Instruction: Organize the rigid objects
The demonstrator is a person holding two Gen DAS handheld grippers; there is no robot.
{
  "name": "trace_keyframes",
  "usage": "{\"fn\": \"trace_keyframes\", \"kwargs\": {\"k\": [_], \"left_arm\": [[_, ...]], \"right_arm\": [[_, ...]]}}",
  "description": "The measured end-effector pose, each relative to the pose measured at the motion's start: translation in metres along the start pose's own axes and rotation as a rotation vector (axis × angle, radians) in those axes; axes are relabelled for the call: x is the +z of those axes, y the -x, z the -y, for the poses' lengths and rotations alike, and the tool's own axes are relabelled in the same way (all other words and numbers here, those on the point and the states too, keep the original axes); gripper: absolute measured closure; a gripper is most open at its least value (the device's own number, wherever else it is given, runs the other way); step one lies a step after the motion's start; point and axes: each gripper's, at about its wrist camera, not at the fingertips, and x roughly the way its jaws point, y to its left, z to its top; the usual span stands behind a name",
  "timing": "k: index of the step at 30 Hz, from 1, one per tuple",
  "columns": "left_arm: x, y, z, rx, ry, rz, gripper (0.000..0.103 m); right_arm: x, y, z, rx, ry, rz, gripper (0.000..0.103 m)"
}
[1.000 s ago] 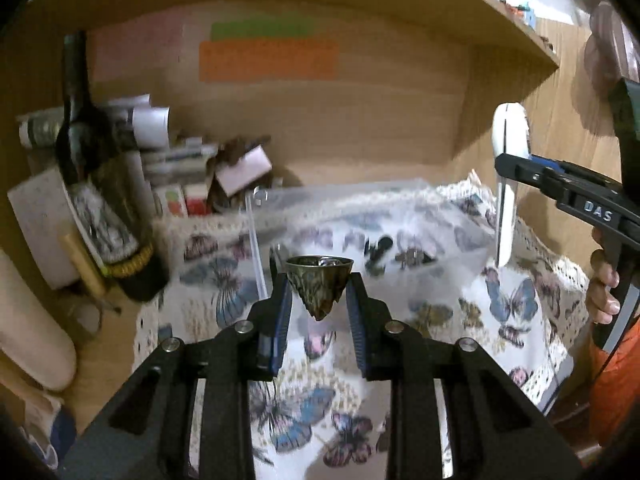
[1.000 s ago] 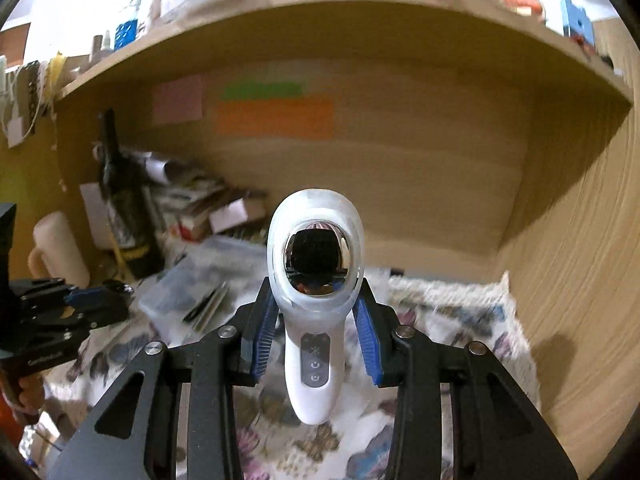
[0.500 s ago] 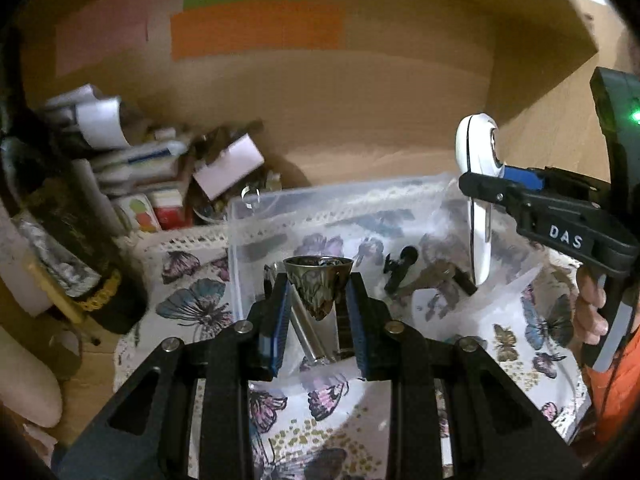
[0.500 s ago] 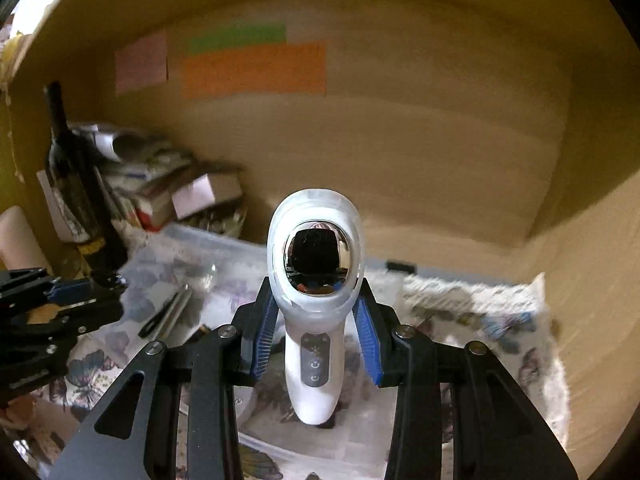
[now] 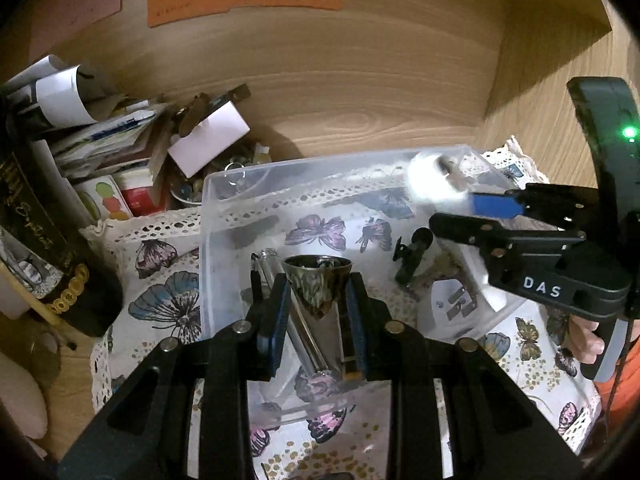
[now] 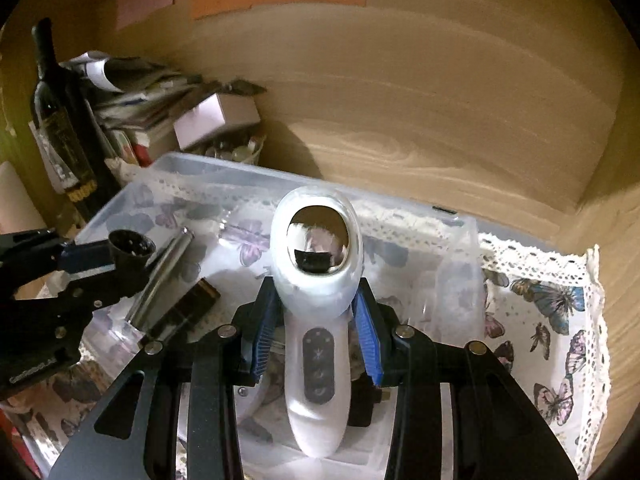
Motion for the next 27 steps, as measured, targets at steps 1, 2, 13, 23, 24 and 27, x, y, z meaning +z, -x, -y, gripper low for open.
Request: {"fn": "trace_keyframes", "kwargs": {"k": [1, 2, 13, 23, 24, 27], "left_arm": [[0.000, 0.000, -0.001, -0.002, 0.002, -0.001, 0.075], [0.000, 0.001, -0.002, -0.005, 0.009, 0.000, 0.074], [0.001, 0.041, -0.001, -0.023, 0.022, 0.081, 0.053], [-0.013, 0.114, 0.016, -0.010, 0.025, 0.261, 0.015], [-0.016, 0.121, 0.019, -0.009, 0.025, 0.282, 0.011], [-0.025, 0.140, 0.027, 0.005, 0.021, 0.336, 0.004]], "right_arm": [[0.000, -0.001, 0.000, 0.007, 0.000, -0.005, 0.069], [0.000, 0.000, 0.001, 0.008, -0.001, -0.010, 0.068], [0.001, 0.049, -0.008, -0.020, 0.037, 0.104, 0.051], [-0.019, 0.139, -0.018, -0.068, 0.045, 0.322, 0.026], [-0.024, 0.149, -0.019, -0.067, 0.040, 0.345, 0.022], [-0.035, 0.168, -0.023, -0.066, 0.026, 0.387, 0.015]]}}
